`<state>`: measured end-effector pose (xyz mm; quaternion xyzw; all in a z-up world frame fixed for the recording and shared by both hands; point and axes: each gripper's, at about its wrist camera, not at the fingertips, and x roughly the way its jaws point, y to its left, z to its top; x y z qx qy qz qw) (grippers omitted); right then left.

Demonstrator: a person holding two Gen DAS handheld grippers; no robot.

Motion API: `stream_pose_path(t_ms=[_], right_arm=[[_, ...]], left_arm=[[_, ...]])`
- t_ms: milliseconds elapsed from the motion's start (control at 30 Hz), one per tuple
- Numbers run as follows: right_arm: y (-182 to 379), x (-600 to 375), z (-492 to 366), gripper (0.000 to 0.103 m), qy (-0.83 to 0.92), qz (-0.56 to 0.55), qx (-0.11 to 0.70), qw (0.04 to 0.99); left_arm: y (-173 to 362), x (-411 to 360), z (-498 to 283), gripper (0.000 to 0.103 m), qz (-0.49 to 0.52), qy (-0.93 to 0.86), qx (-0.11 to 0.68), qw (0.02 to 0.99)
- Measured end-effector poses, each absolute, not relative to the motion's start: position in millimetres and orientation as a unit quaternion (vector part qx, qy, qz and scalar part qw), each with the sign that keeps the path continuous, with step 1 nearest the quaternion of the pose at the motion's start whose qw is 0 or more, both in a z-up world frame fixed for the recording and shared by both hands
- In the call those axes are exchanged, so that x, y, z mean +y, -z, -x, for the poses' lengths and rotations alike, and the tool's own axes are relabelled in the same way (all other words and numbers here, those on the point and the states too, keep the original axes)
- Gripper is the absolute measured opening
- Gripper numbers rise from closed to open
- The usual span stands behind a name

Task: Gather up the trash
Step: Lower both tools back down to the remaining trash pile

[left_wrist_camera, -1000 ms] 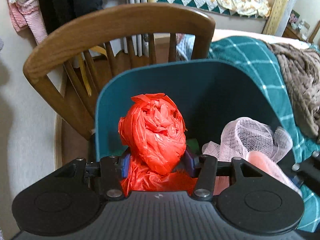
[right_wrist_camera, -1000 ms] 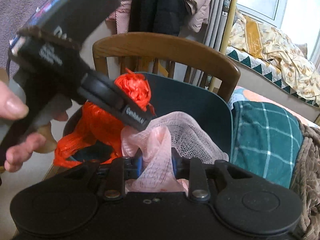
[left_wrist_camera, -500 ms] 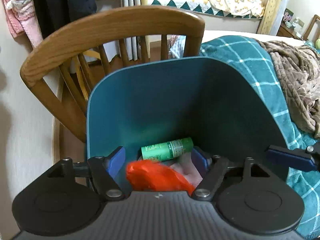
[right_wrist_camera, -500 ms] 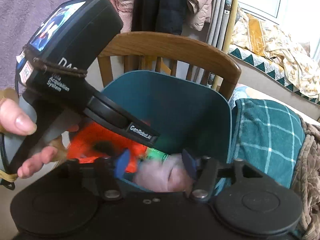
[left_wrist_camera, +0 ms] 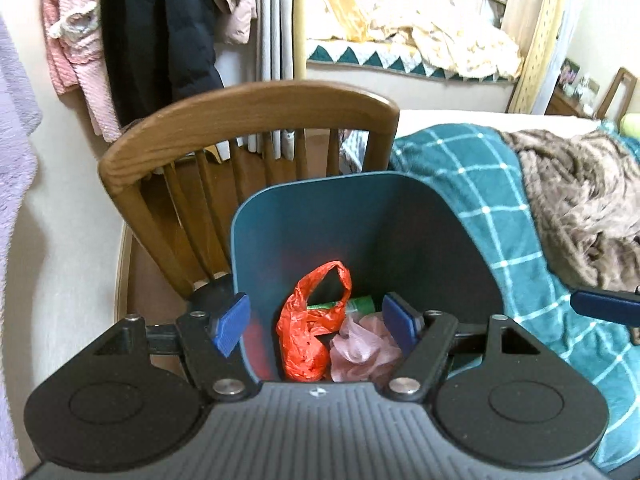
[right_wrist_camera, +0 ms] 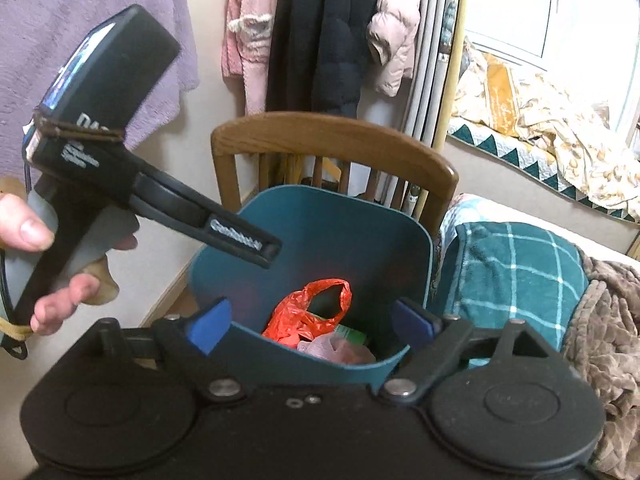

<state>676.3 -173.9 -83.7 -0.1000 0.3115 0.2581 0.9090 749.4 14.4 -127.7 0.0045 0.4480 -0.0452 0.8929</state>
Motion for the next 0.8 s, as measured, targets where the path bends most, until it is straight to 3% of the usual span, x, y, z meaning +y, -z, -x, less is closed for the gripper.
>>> stream_pose_path(t_ms=[267,400,800], right_arm=[[62.2,-188.9,-626.1,0.098,-0.276,0.082,0.298,0.91],[58.7,-198.7,-593.2,0.102,-0.285,0.068,0.289,0.911],[100.9,-225.3,-510.4,0.103,-0.275,0.022,0.291,0.916]], left_arm=[[94.0,24.0,-685.2,0.073,0.019,0.055,0.424,0.904],[90.4,30.6,-648.9,0.08,0.036,0.055,0.411,0.909],[123.6,32.0,-558.9,0.08,0.038,0.045,0.412,0.909]])
